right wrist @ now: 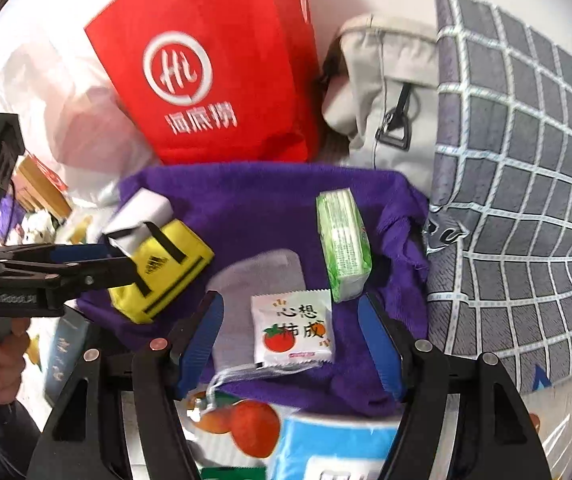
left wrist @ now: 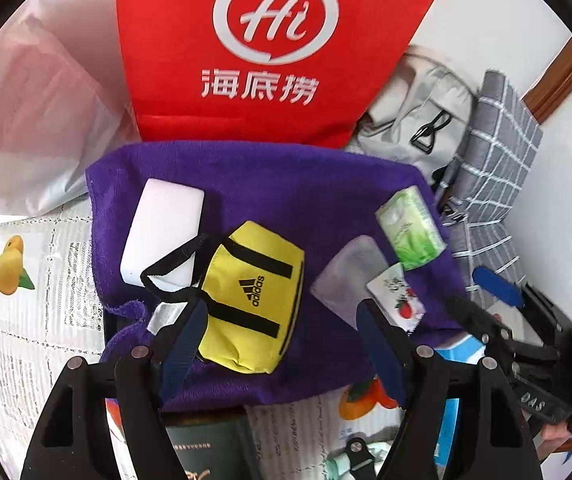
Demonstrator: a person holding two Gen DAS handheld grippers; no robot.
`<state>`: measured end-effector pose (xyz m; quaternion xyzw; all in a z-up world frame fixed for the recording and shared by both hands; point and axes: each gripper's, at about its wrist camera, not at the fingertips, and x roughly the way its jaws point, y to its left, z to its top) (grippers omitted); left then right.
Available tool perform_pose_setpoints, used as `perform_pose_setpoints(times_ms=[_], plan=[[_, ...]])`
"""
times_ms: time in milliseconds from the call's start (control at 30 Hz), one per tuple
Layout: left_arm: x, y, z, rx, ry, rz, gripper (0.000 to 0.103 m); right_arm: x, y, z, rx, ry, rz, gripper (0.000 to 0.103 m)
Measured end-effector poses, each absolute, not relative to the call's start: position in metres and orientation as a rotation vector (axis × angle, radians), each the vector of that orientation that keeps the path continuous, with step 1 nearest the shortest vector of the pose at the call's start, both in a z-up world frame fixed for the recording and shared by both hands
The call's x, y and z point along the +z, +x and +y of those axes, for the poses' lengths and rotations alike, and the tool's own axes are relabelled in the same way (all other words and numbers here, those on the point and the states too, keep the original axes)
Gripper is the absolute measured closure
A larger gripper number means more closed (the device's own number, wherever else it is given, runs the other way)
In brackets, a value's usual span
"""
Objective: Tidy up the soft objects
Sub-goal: 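Withdraw both tools, moving the right tool toward the blue tissue pack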
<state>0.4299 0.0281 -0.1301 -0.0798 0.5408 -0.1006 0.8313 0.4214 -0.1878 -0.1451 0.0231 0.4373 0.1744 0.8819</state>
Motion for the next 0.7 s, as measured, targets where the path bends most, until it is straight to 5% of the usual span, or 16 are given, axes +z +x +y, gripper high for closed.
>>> perform_pose_setpoints(times_ms=[100,267,533,700], plan=[[-0.118,0.422,0.032,-0.221,-0.171,1.127,0.028,-0.138,0.403,-0.189,0.349,0.057,0.880,0.038],[-0.096,0.403,0.036,-0.197,-0.156,1.067,0.028,-0.137,0.361,-0.188,0.322,0.023,0.863,0.081],[-0.083,0.350,0.032,-0.215,-0.131,1.052,0.028,-0.152,0.287,-0.195,0.308,0.021,0.897,0.082],[-0.082,0.312,0.031,-0.215,-0.154,1.044,0.028,-0.159,0.247,-0.208,0.310,0.044,0.909,0.092]])
